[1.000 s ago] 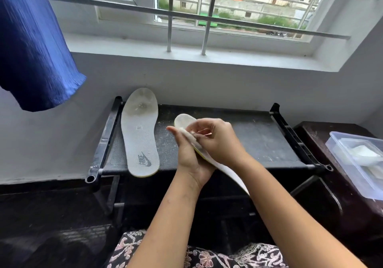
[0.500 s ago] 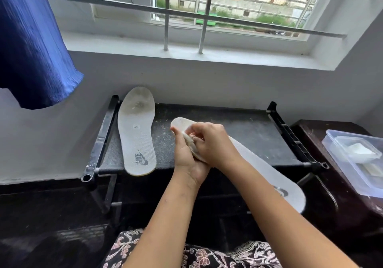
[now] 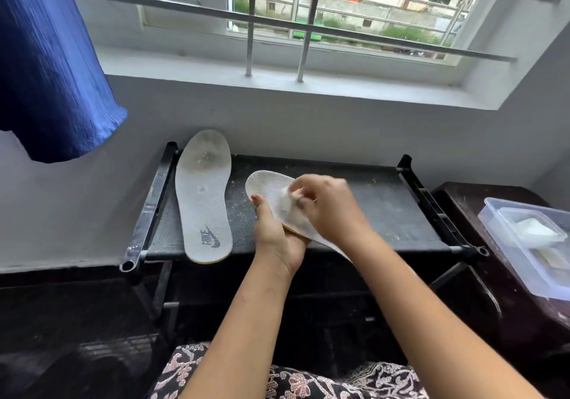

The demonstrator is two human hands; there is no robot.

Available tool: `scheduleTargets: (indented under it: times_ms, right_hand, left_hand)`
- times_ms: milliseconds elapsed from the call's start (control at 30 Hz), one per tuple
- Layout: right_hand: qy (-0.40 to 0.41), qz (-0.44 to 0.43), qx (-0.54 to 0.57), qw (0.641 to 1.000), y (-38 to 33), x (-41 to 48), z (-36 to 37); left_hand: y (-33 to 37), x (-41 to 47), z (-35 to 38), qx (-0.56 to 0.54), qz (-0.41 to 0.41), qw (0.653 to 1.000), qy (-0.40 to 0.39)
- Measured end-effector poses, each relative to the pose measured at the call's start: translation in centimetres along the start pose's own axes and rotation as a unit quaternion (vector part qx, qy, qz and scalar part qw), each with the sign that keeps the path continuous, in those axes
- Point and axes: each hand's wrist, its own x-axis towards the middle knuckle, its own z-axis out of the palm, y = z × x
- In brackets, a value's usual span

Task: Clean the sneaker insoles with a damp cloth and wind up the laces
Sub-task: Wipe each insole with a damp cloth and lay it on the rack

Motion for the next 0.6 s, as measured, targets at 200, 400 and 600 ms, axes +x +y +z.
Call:
scheduleTargets:
  times_ms: [200, 400, 600]
  right_hand:
    - [-0.014, 0.000, -0.073, 0.997, 1.4, 0.3, 2.4]
    - [0.060, 0.055, -0.092, 0.992, 2.8, 3.4, 0.1]
    - [-0.018, -0.075, 0.021, 0.997, -2.5, 2.5, 3.1]
  left_hand:
    - [0.1, 0.3, -0.4, -0.030, -0.016, 0.999, -0.007]
    - [0.4, -0.3, 0.0, -0.012, -0.021, 1.000, 0.018]
    - [-0.1, -0.3, 0.4, -0.022, 0.007, 0.999, -0.024]
